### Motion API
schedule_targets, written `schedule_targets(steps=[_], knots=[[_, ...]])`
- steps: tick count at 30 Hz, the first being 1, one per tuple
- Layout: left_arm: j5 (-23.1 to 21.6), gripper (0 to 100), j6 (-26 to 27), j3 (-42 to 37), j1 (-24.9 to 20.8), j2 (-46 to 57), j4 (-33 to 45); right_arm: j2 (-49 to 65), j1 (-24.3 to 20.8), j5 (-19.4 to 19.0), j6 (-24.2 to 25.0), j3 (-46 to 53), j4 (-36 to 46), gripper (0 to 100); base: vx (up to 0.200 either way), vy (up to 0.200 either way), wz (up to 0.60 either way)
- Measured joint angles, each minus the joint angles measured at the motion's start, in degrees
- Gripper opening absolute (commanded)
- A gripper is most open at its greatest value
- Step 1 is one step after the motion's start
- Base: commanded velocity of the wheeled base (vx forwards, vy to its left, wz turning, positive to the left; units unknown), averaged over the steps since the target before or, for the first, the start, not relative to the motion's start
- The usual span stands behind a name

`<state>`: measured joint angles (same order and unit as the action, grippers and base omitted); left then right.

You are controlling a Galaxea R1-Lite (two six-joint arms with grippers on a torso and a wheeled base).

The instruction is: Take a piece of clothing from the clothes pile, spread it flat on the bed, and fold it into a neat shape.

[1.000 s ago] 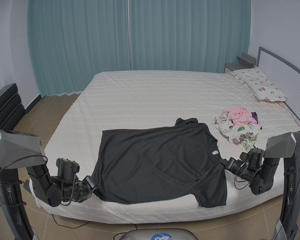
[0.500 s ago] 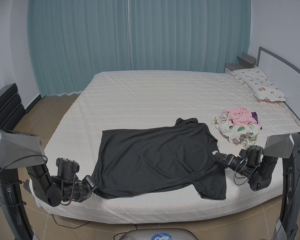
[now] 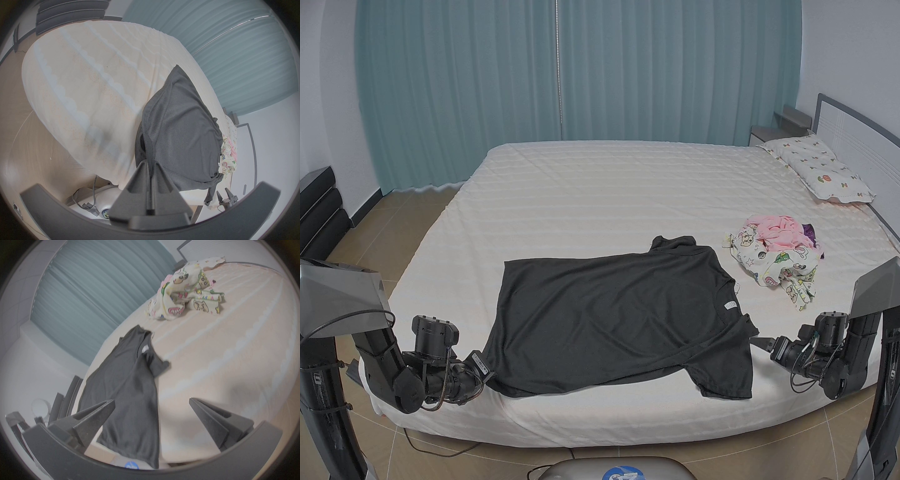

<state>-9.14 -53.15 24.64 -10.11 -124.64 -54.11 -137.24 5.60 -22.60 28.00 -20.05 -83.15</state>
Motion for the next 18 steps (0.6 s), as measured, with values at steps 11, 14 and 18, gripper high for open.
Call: schedule_targets(steps=[11,14,18], knots=[[-0.1,0,-0.1,0.3,0.3,0.0,0.0,-2.7,-2.7,-1.0,-2.9,5.9,-5.8,100,0.0,0.0,0.0],[-0.1,0,-0.1,0.3,0.3,0.0,0.0,-3.5,-3.3,-0.9,-2.8,4.0,-5.8,100,0.0,0.0,0.0],[-0.1,0,-0.1,0.3,0.3,0.0,0.0,-4.1,-3.4,-0.8,-2.7,0.6,-5.7,100,0.0,0.0,0.0]])
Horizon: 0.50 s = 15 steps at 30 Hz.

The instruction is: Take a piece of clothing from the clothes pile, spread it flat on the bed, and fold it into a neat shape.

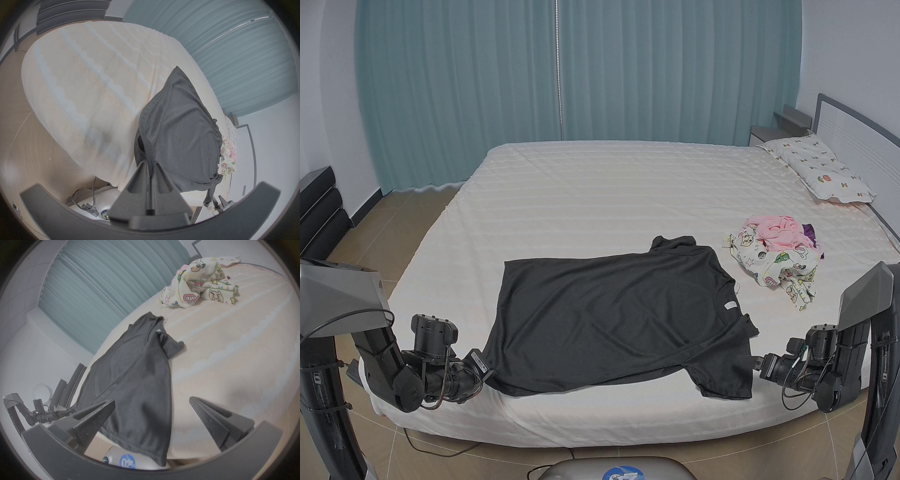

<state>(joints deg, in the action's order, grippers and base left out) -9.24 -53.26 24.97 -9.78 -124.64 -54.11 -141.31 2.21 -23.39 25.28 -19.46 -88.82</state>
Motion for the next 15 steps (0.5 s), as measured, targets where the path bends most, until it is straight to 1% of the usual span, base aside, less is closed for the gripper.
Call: schedule_targets(steps=[4,9,11,12,15], knots=[[0.0,0,0.0,0.0,0.0,0.0,0.0,-0.3,-0.1,0.0,-0.1,-3.7,2.9,100,0.0,0.0,0.0],[0.0,0,0.0,0.0,0.0,0.0,0.0,-0.6,0.1,-0.1,-0.2,-10.7,8.9,100,0.0,0.0,0.0],[0.0,0,0.0,0.0,0.0,0.0,0.0,-0.7,0.3,-0.2,-0.2,-12.6,10.2,100,0.0,0.0,0.0],[0.0,0,0.0,0.0,0.0,0.0,0.0,-0.7,0.4,-0.3,-0.3,-13.8,10.9,0,0.0,0.0,0.0],[0.0,0,0.0,0.0,0.0,0.0,0.0,-1.0,0.4,-0.5,-0.5,-16.5,12.9,0,0.0,0.0,0.0]])
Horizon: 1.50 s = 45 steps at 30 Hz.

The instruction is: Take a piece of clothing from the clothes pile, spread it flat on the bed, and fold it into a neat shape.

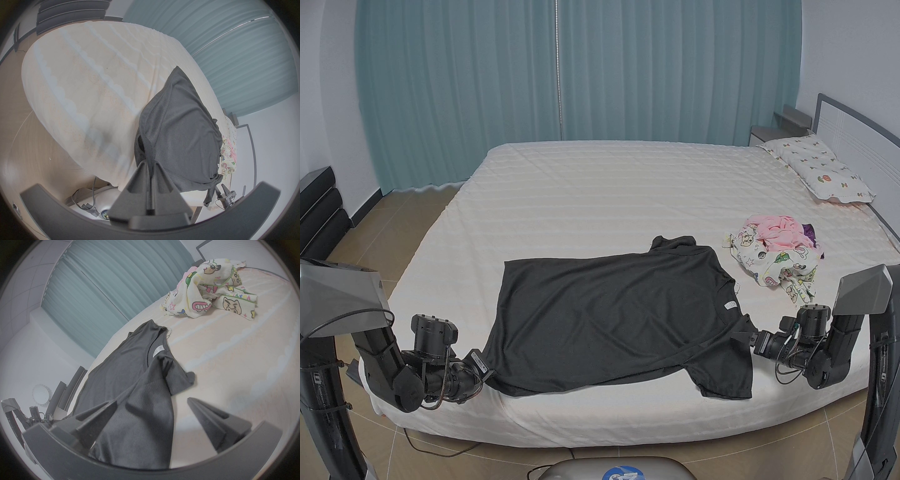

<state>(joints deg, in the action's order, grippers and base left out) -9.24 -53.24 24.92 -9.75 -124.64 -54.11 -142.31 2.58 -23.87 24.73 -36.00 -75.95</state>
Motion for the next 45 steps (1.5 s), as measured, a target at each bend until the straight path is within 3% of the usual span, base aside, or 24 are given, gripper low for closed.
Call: schedule_targets(steps=[11,18,25,32,40,45], knots=[[0.0,0,0.0,0.0,0.0,0.0,0.0,-0.7,0.9,-5.4,-1.0,-0.5,-1.7,0,0.0,0.0,0.0],[0.0,0,0.0,0.0,0.0,0.0,0.0,-0.2,2.2,-6.6,-0.8,3.4,-7.0,0,0.0,0.0,0.0],[-0.1,0,-2.3,-0.2,0.3,1.3,0.0,1.6,4.3,-10.5,0.9,9.1,-12.6,0,0.0,0.0,0.0],[0.0,0,-2.5,-1.0,2.3,4.5,0.0,5.0,6.9,-14.8,1.4,15.5,-13.1,0,0.0,0.0,0.0],[-0.1,0,-2.1,-1.3,4.4,7.4,0.6,8.9,8.4,-16.0,0.3,21.1,-13.1,0,0.0,0.0,0.0],[-0.1,0,-1.1,-1.8,4.5,9.1,0.7,10.4,8.8,-16.6,-3.3,24.9,-13.1,0,0.0,0.0,0.0]])
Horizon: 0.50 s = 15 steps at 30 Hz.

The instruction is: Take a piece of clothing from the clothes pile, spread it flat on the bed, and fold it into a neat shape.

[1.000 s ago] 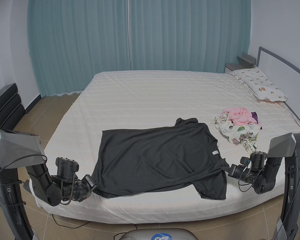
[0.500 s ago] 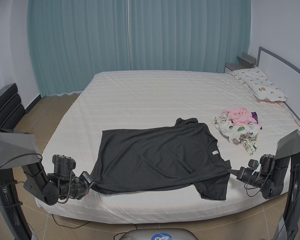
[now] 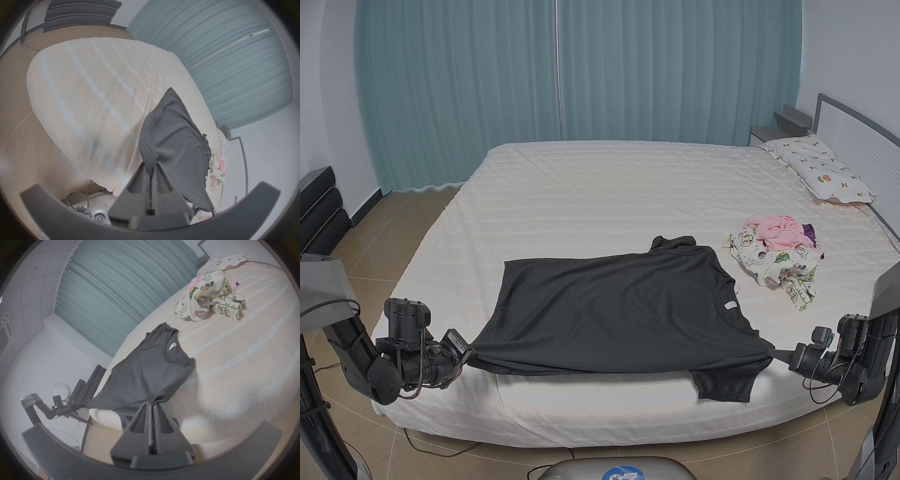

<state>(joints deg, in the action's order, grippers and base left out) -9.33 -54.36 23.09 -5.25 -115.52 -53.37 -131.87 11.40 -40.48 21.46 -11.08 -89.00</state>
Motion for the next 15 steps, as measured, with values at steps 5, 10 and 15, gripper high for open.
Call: schedule_targets(steps=[5,10,15], knots=[[0.0,0,1.9,-0.9,0.1,1.2,0.3,1.6,1.5,-4.1,-2.4,3.6,0.0,0,0.0,0.0,0.0],[0.0,0,4.2,-1.5,0.0,2.4,5.0,3.5,3.3,-5.0,-2.7,6.2,0.0,0,0.0,0.0,0.0],[0.1,0,6.6,-0.9,-0.1,4.4,10.5,4.4,3.9,-5.1,-5.6,8.9,0.0,0,0.0,0.0,0.0]])
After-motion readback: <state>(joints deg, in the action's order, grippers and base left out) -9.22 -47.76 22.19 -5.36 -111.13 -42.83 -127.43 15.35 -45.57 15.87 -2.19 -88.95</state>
